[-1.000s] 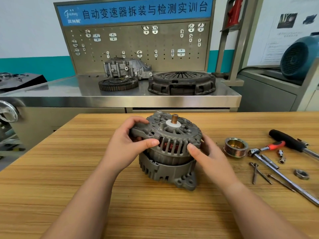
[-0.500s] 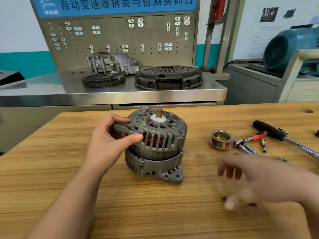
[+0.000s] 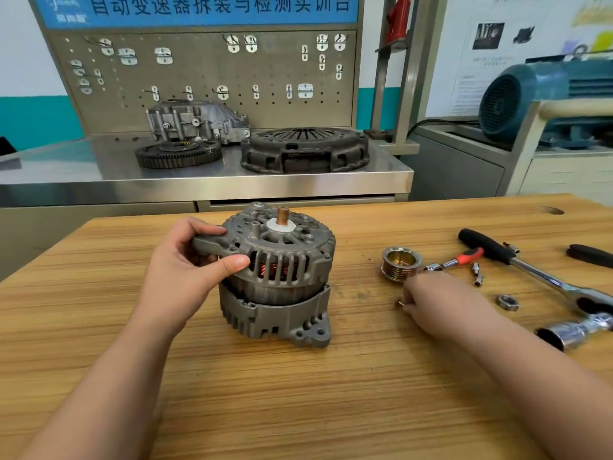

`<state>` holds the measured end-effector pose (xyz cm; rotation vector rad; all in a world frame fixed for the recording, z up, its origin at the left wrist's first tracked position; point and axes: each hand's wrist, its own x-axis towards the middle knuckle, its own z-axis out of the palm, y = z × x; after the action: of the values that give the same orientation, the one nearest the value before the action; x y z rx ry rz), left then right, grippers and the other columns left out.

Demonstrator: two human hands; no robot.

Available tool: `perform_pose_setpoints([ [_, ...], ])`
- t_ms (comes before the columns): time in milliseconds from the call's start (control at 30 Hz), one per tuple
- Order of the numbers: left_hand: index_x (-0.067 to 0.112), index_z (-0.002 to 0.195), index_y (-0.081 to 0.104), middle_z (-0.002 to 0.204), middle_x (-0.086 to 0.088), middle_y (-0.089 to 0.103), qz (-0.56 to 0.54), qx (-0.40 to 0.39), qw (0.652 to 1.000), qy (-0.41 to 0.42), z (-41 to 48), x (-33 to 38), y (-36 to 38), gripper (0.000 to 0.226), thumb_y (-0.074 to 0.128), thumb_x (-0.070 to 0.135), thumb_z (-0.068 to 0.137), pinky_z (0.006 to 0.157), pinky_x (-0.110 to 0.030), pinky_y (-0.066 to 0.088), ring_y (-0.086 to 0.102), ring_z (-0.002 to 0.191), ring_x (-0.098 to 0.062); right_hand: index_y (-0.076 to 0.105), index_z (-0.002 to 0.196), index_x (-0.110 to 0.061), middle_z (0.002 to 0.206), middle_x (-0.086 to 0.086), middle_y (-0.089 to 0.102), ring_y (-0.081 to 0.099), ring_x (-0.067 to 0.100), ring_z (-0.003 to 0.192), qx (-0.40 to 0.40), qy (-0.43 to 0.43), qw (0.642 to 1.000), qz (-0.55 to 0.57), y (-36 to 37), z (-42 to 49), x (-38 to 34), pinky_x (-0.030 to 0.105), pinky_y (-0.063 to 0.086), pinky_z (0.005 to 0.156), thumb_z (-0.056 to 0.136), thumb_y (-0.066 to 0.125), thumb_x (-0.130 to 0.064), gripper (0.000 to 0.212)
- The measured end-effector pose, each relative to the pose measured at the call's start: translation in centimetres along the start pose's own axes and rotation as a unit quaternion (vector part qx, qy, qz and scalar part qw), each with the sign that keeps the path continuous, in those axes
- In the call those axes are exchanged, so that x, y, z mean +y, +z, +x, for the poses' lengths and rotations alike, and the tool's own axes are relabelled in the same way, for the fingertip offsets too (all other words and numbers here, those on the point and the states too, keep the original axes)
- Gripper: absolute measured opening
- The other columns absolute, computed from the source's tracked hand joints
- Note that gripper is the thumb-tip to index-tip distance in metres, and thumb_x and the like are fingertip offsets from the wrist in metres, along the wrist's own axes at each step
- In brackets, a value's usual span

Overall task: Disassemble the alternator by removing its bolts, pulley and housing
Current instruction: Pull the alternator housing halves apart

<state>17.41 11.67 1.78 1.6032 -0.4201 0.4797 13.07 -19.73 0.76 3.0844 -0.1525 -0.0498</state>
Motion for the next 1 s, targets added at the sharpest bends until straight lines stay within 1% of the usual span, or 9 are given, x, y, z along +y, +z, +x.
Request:
perform_pose_setpoints([
  [67, 0.043, 0.078, 0.065, 0.076, 0.017, 0.070, 0.000, 0.000, 1.000, -0.006, -0.1, 0.0, 0.0, 0.038, 0.082, 0.020, 0.052, 0.064, -0.019, 0.054, 0.062, 0.072, 0.000, 0.061, 0.104, -0.022, 0.099, -0.003, 0.061, 0.059, 0.018, 0.094, 0.052, -0.003, 0.996, 0.075, -0.2, 1.5, -0.9, 0.032, 0.053, 0.077, 0.095, 0.055, -0.035, 0.017],
  [133, 0.043, 0.078, 0.064, 0.074, 0.018, 0.068, -0.001, -0.001, 1.000, -0.012, -0.1, 0.2, 0.0, 0.044, 0.087, 0.018, 0.050, 0.060, -0.016, 0.052, 0.060, 0.068, 0.001, 0.060, 0.100, -0.026, 0.094, -0.009, 0.061, 0.058, 0.010, 0.090, 0.114, -0.016, 0.946, 0.302, -1.0, 2.9, -2.8, 0.027, 0.048, 0.072, 0.095, 0.054, -0.042, 0.017],
  [233, 0.035, 0.084, 0.062, 0.068, 0.020, 0.064, -0.010, -0.013, 1.000, -0.016, -0.2, 0.3, -0.1, 0.043, 0.084, 0.017, 0.052, 0.052, -0.011, 0.046, 0.054, 0.059, 0.004, 0.062, 0.109, -0.023, 0.108, -0.002, 0.067, 0.061, 0.014, 0.102, 0.061, 0.011, 0.752, 0.656, -2.4, 4.6, -7.3, 0.036, 0.050, 0.091, 0.096, 0.048, -0.050, 0.032],
  [333, 0.026, 0.092, 0.056, 0.059, 0.018, 0.059, -0.026, -0.051, 0.997, -0.046, -0.3, 0.4, -0.6, 0.051, 0.085, 0.007, 0.055, 0.044, -0.010, 0.039, 0.046, 0.049, 0.004, 0.067, 0.115, -0.018, 0.111, 0.003, 0.072, 0.067, 0.021, 0.104, -0.064, -0.010, 0.607, 0.792, -2.2, 4.9, -11.0, 0.040, 0.050, 0.093, 0.095, 0.047, -0.054, 0.046],
  [367, 0.029, 0.093, 0.057, 0.055, 0.017, 0.055, -0.025, -0.061, 0.995, -0.068, -0.3, 0.3, -0.8, 0.049, 0.085, 0.009, 0.059, 0.041, -0.012, 0.036, 0.042, 0.046, 0.002, 0.068, 0.114, -0.016, 0.108, 0.005, 0.073, 0.069, 0.022, 0.101, -0.075, -0.013, 0.587, 0.806, -2.1, 4.9, -11.8, 0.040, 0.052, 0.091, 0.094, 0.049, -0.052, 0.045],
  [467, 0.035, 0.082, 0.060, 0.049, 0.014, 0.046, -0.015, 0.004, 0.992, -0.122, 0.0, 0.3, -0.8, 0.008, 0.068, 0.038, 0.084, 0.036, -0.014, 0.025, 0.033, 0.041, -0.003, 0.067, 0.110, -0.013, 0.112, 0.014, 0.070, 0.067, 0.029, 0.102, -0.022, -0.023, 0.615, 0.788, -2.2, 5.3, -12.7, 0.047, 0.051, 0.094, 0.091, 0.053, -0.036, 0.033],
  [567, 0.031, 0.077, 0.060, 0.048, 0.014, 0.048, 0.046, 0.100, 0.986, -0.122, 0.3, -0.5, 0.1, 0.023, 0.051, 0.026, 0.097, 0.037, -0.018, 0.027, 0.036, 0.042, -0.006, 0.065, 0.106, -0.007, 0.112, 0.021, 0.068, 0.066, 0.032, 0.101, 0.001, -0.005, 0.586, 0.810, -2.7, 5.4, -13.1, 0.046, 0.050, 0.091, 0.093, 0.049, -0.022, 0.026],
  [700, 0.027, 0.080, 0.061, 0.046, 0.014, 0.048, 0.015, 0.168, 0.976, -0.139, 0.2, 0.0, 1.3, 0.028, 0.044, 0.007, 0.089, 0.039, -0.020, 0.026, 0.036, 0.043, -0.006, 0.065, 0.093, -0.008, 0.104, 0.023, 0.069, 0.067, 0.034, 0.091, 0.012, 0.008, 0.567, 0.823, -3.2, 4.4, -13.4, 0.045, 0.051, 0.083, 0.092, 0.045, -0.019, 0.023],
  [1000, 0.033, 0.074, 0.065, 0.052, 0.013, 0.049, -0.021, 0.246, 0.967, -0.063, 0.2, 3.8, 0.6, 0.024, 0.045, 0.020, 0.070, 0.050, -0.029, 0.032, 0.041, 0.057, -0.012, 0.066, 0.080, -0.015, 0.075, 0.007, 0.067, 0.065, 0.023, 0.067, 0.067, -0.110, 0.545, 0.829, -7.4, 2.5, -12.7, 0.030, 0.050, 0.057, 0.079, 0.053, -0.031, 0.020],
])
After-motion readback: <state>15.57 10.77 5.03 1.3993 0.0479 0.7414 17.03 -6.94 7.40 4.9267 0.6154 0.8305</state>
